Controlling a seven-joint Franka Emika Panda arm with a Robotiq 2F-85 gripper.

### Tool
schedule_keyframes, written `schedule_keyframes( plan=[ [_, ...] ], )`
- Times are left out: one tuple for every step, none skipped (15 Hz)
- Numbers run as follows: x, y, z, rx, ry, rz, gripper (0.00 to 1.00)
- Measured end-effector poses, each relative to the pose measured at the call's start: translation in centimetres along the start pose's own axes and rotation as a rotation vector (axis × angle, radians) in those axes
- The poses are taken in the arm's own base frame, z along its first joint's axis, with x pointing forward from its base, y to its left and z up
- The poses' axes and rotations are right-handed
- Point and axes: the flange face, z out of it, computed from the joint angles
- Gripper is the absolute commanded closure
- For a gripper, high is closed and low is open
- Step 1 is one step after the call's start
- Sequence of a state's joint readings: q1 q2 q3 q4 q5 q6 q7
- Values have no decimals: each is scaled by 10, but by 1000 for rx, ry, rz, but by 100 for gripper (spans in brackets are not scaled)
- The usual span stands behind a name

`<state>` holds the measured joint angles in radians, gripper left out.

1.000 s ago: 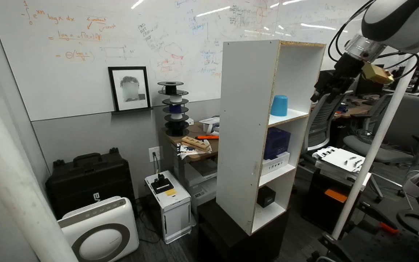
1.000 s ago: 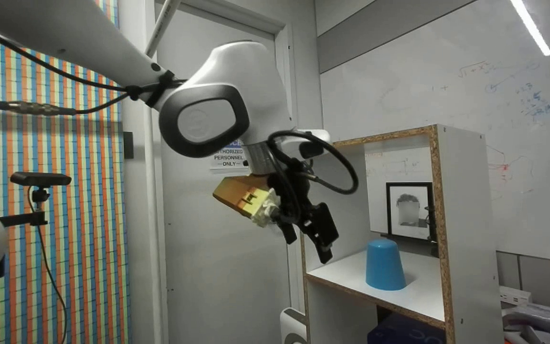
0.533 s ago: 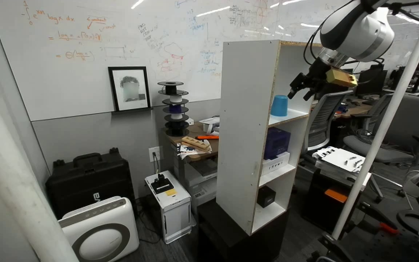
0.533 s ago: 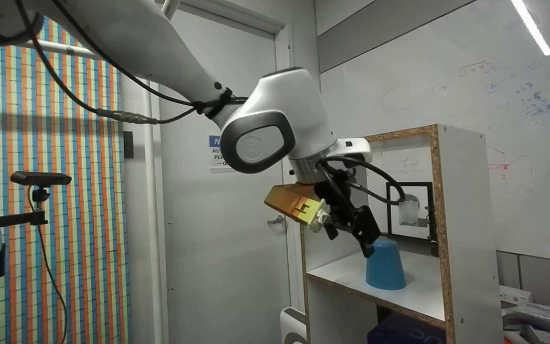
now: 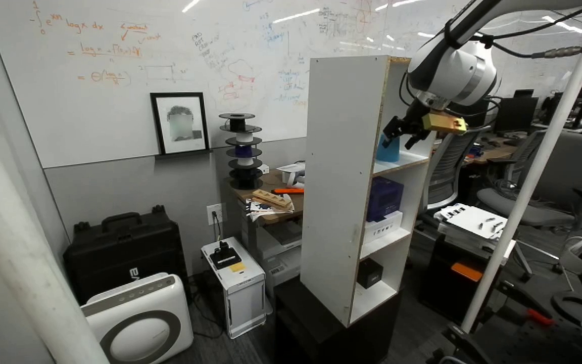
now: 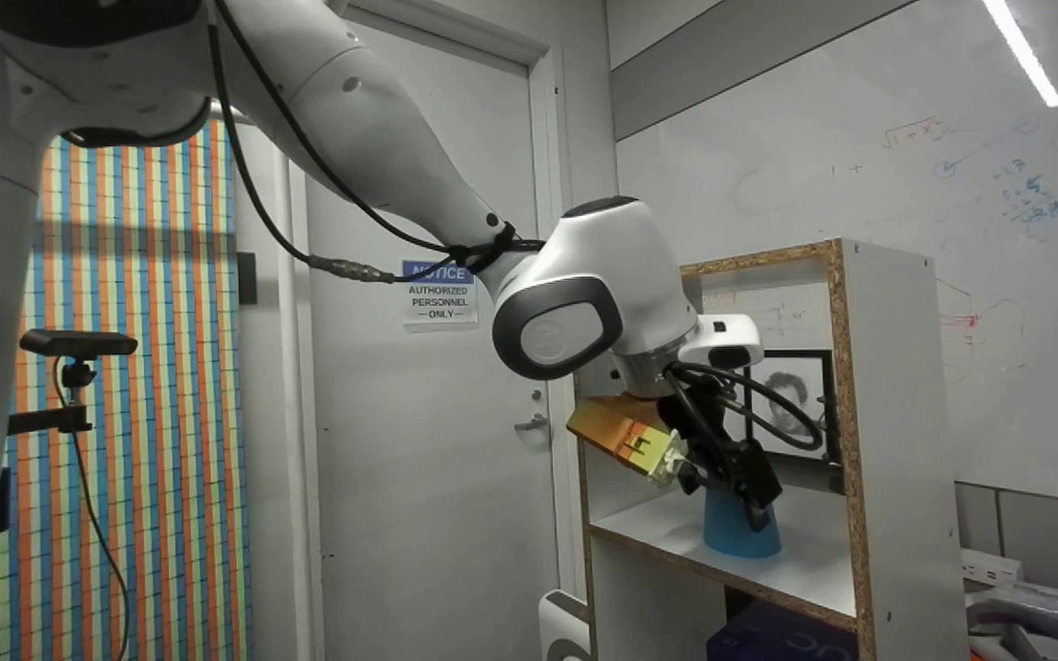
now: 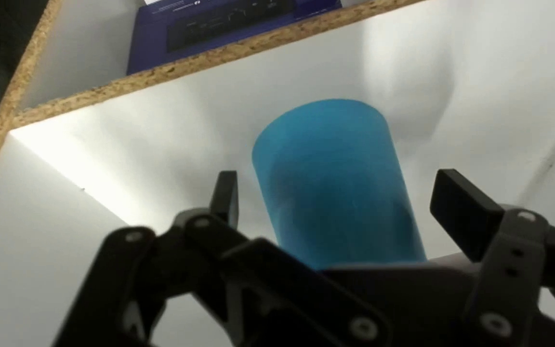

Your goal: Move the blue cup to the top of the shelf

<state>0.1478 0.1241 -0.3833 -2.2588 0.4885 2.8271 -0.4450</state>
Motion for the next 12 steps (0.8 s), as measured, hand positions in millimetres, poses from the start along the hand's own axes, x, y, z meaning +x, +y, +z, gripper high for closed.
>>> schedule_keyframes(
  plan=[
    [2, 0, 7, -10, 1, 1, 26],
    [4, 0, 14, -23, 9, 1, 35],
    [7, 0, 18, -36, 31, 4, 42],
    [9, -2, 20, -45, 61, 10, 49],
    [11, -5, 22, -51, 90, 16, 50],
    [12, -8, 22, -54, 115, 19, 50],
    [13, -12, 21, -55, 135, 21, 50],
    [14, -15, 20, -57, 151, 20, 50],
    [14, -17, 20, -57, 159, 18, 50],
    [11, -18, 20, -56, 157, 14, 50],
    [7, -19, 19, -53, 150, 6, 50],
    [-1, -19, 18, -50, 140, -1, 50]
  ],
)
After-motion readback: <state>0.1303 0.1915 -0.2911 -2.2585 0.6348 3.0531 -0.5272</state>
